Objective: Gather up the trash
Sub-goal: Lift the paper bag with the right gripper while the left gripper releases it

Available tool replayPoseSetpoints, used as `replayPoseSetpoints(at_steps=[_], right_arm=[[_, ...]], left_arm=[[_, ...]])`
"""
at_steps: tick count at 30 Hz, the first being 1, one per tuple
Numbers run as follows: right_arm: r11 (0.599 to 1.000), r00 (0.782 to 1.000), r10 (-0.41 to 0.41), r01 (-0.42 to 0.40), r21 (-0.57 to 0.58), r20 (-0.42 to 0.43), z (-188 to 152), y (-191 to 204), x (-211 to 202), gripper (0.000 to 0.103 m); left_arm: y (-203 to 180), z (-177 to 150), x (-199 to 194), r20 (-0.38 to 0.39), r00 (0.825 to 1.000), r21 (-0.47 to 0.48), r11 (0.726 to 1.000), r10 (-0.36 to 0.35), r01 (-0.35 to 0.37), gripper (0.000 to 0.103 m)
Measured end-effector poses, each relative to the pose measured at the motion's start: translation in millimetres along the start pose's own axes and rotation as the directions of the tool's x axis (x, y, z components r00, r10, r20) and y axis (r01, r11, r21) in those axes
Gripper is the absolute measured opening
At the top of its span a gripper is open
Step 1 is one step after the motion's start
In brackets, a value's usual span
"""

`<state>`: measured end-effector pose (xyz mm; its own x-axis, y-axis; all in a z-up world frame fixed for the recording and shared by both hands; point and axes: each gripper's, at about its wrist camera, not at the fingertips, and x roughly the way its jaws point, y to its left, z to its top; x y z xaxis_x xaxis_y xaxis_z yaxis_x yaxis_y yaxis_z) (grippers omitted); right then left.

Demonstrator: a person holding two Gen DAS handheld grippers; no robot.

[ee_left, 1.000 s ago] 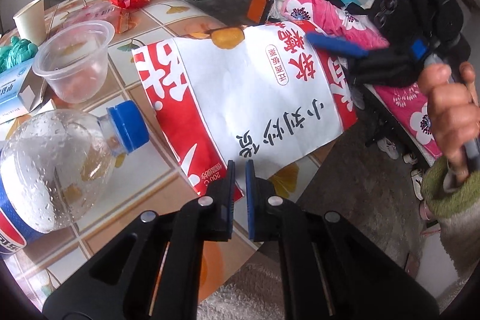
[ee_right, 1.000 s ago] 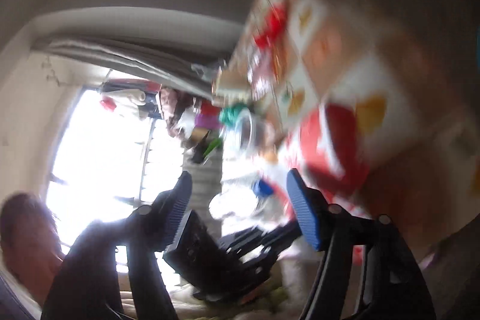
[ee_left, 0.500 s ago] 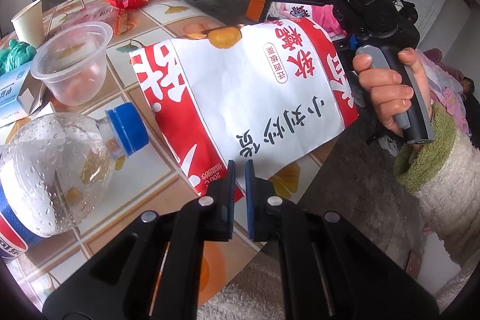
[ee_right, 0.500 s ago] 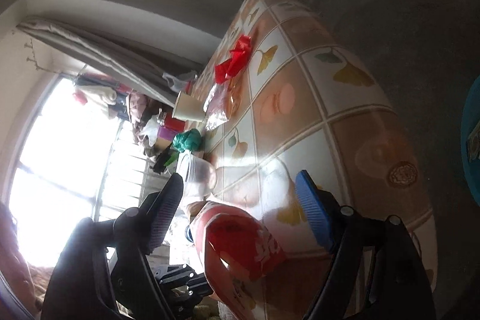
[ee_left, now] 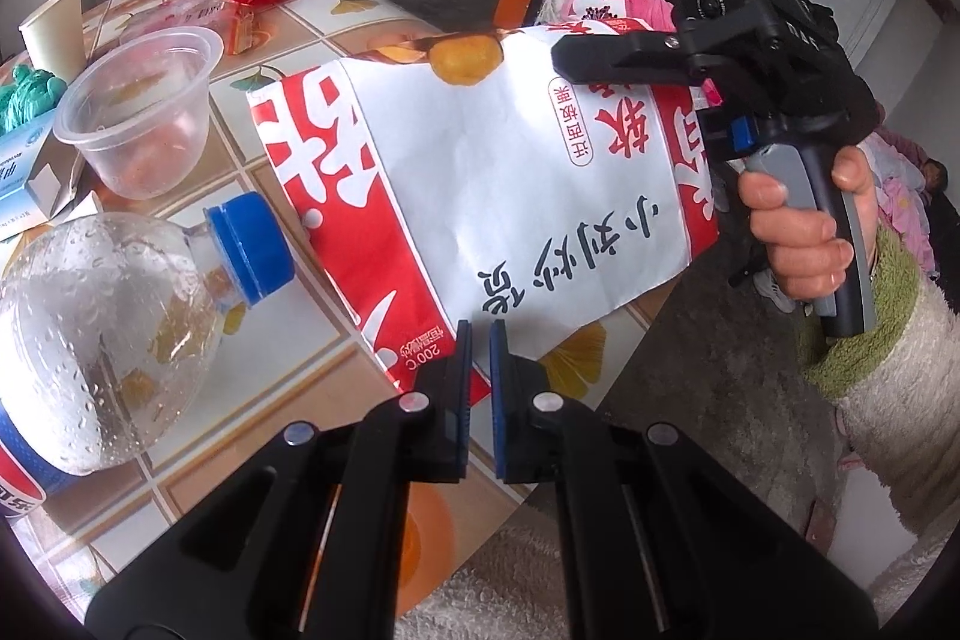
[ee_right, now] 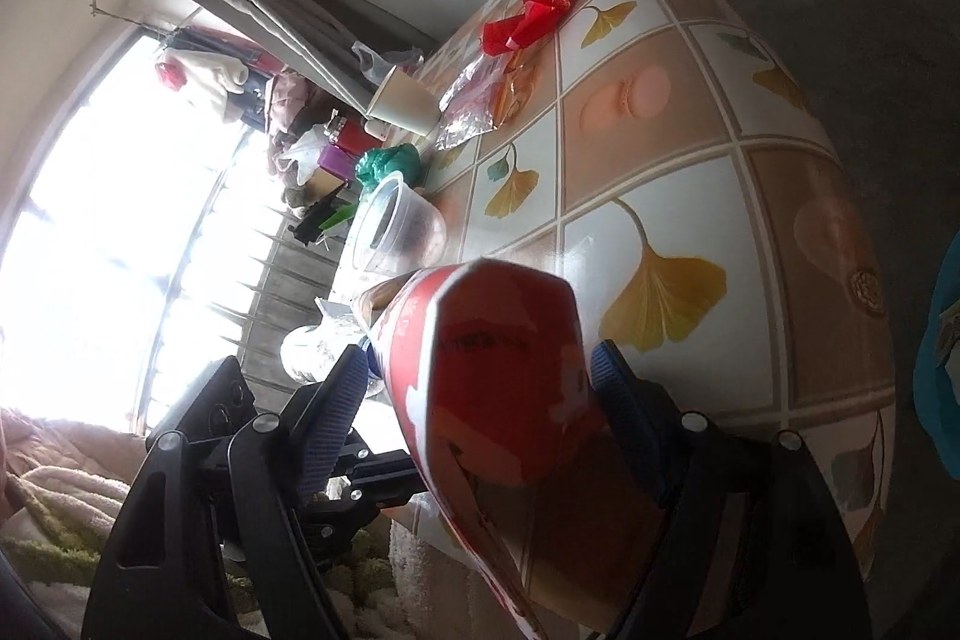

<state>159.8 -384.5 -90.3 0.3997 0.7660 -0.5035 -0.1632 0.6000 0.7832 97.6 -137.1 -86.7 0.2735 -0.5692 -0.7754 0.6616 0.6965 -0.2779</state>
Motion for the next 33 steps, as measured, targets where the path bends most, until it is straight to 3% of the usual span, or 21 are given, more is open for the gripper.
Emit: replayPoseSetpoints(at_steps=[3, 11, 14, 17, 25, 29, 33], right_arm=[[1.0, 0.999, 0.003, -0.003, 0.0, 0.032, -1.6, 3.3, -6.5, 0.068], [0.995, 0.992, -0.089, 0.092, -0.038, 0.086, -13.4, 19.3, -15.9, 0.048], [0.991, 0.986, -0.122, 0.127, -0.037, 0.112, -18.6, 23.8, -21.2, 0.036], [0.991, 0.983, -0.129, 0.133, -0.021, 0.133, -23.7, 23.5, -27.0, 0.03], [0.989, 0.968, -0.145, 0.141, 0.03, 0.204, -39.3, 22.3, -42.7, 0.027], [0.99, 0.959, -0.139, 0.128, 0.064, 0.245, -46.0, 21.4, -49.7, 0.027], [0.988, 0.95, -0.137, 0.11, 0.107, 0.282, -48.1, 21.4, -52.7, 0.027]], left_arm=[[2.1, 0.3, 0.3, 0.001, 1.0, -0.007, 1.0, -0.003, 0.003, 0.004], [9.1, 0.4, -0.6, 0.01, 1.0, -0.041, 0.999, -0.018, 0.018, 0.003], [11.0, -0.2, -5.0, 0.031, 0.999, -0.048, 0.999, -0.02, 0.021, 0.003], [12.7, -0.9, -15.5, 0.069, 0.997, -0.054, 0.998, -0.029, 0.032, 0.003], [12.0, -11.2, -66.6, 0.162, 0.987, 0.0, 1.0, -0.02, 0.02, 0.004], [29.4, 0.8, -95.9, 0.213, 0.977, -0.04, 0.999, 0.01, -0.002, 0.01], [69.8, 37.6, -116.1, 0.228, 0.97, -0.155, 0.987, 0.083, -0.048, 0.019]])
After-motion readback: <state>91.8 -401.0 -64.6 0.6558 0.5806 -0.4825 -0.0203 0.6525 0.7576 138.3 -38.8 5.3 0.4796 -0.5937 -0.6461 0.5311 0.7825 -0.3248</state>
